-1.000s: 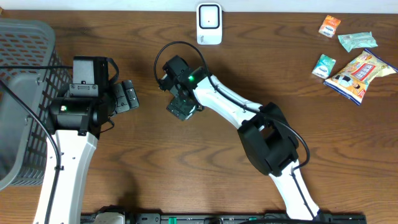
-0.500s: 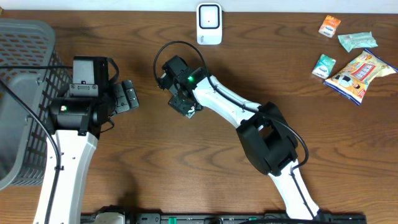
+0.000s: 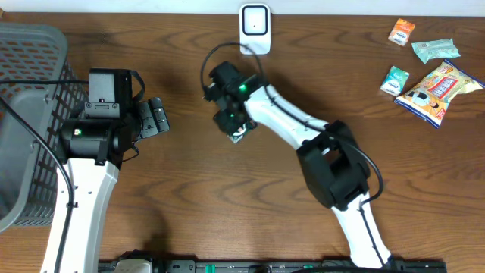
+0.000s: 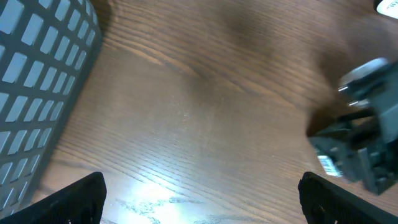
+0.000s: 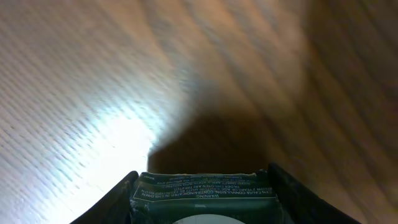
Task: Scan the item barcode
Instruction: 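Hold the Zam-Buk tin in front of the scanner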
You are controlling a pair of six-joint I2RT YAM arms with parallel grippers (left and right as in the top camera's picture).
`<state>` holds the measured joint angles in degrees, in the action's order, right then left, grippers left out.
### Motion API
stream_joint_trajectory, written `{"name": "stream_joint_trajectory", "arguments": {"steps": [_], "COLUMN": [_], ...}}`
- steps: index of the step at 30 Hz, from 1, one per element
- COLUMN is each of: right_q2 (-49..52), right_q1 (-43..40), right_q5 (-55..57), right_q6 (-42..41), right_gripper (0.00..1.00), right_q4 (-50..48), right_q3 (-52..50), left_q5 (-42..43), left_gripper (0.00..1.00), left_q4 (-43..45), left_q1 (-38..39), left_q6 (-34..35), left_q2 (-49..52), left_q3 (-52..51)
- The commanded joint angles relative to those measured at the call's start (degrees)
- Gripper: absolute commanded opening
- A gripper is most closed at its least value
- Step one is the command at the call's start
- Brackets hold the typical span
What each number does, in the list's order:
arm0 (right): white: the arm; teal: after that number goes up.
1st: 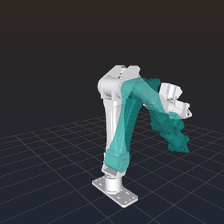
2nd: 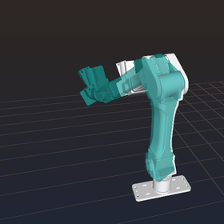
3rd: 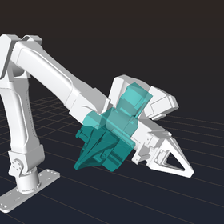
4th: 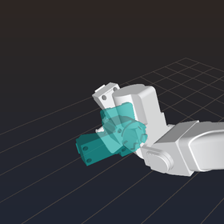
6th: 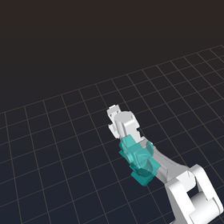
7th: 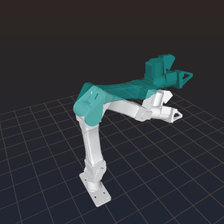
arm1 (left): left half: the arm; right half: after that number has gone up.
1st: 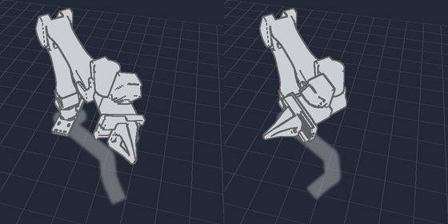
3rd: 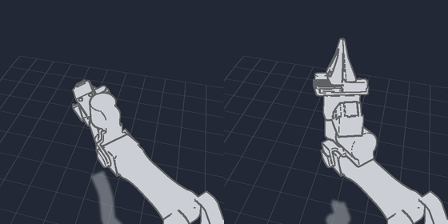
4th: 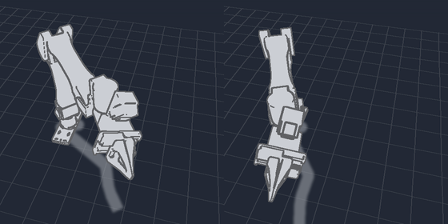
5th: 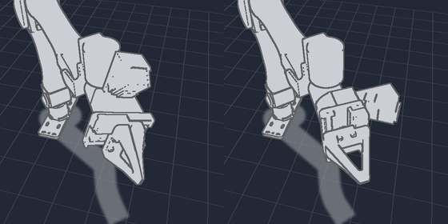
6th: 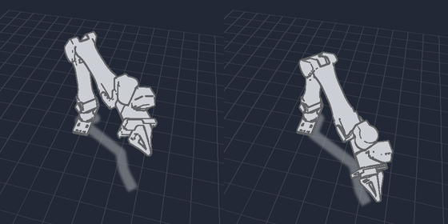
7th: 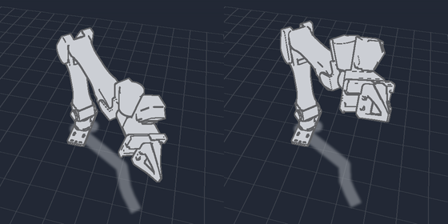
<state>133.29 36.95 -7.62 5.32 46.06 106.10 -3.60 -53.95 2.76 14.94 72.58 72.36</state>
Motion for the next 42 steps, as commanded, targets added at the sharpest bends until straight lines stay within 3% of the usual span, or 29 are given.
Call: {"name": "stream_joint_trajectory", "arguments": {"steps": [1, 3, 5, 9, 15, 24, 28, 42], "right_q2": [-5.2, -5.9, -6.2, -6.2, -6.2, -6.2, -6.2, -6.2], "right_q1": [-4.6, -7.2, -13.5, -19.4, -25.6, -29.9, -30.1, -29.7], "right_q5": [-9.2, -15.4, -34.0, -50.9, -66.9, -72.1, -72.1, -72.0], "right_q6": [-4.5, -7.3, -14.3, -20.3, -31.8, -56.4, -63.7, -61.8], "right_gripper": [0.49, 0.49, 0.49, 0.49, 0.5, 0.49, 0.49, 0.48], "right_q4": [0.2, -0.3, -3.6, -8.9, -21.9, -43.9, -52.1, -54.0], "right_q3": [0.1, 0.1, 0.1, 0.1, 0.1, 0.1, 0.1, 0.1], "left_q5": [-0.8, -0.8, -0.8, -0.8, -0.8, -0.8, -0.8, -0.7], "left_gripper": [0.97, 0.98, 0.98, 0.98, 0.98, 0.98, 0.98, 0.98], "left_q4": [-0.2, -0.2, -0.2, -0.2, -0.2, -0.2, -0.2, -0.2], "left_q1": [-0.2, -0.2, -0.2, -0.2, -0.2, -0.2, -0.2, -0.2], "left_q6": [-0.3, -0.3, -0.3, -0.3, -0.3, -0.3, -0.3, -0.3], "left_q2": [-0.2, -0.2, -0.2, -0.2, -0.2, -0.2, -0.2, -0.2], "left_q3": [0.3, 0.3, 0.3, 0.3, 0.3, 0.3, 0.3, 0.3]}}
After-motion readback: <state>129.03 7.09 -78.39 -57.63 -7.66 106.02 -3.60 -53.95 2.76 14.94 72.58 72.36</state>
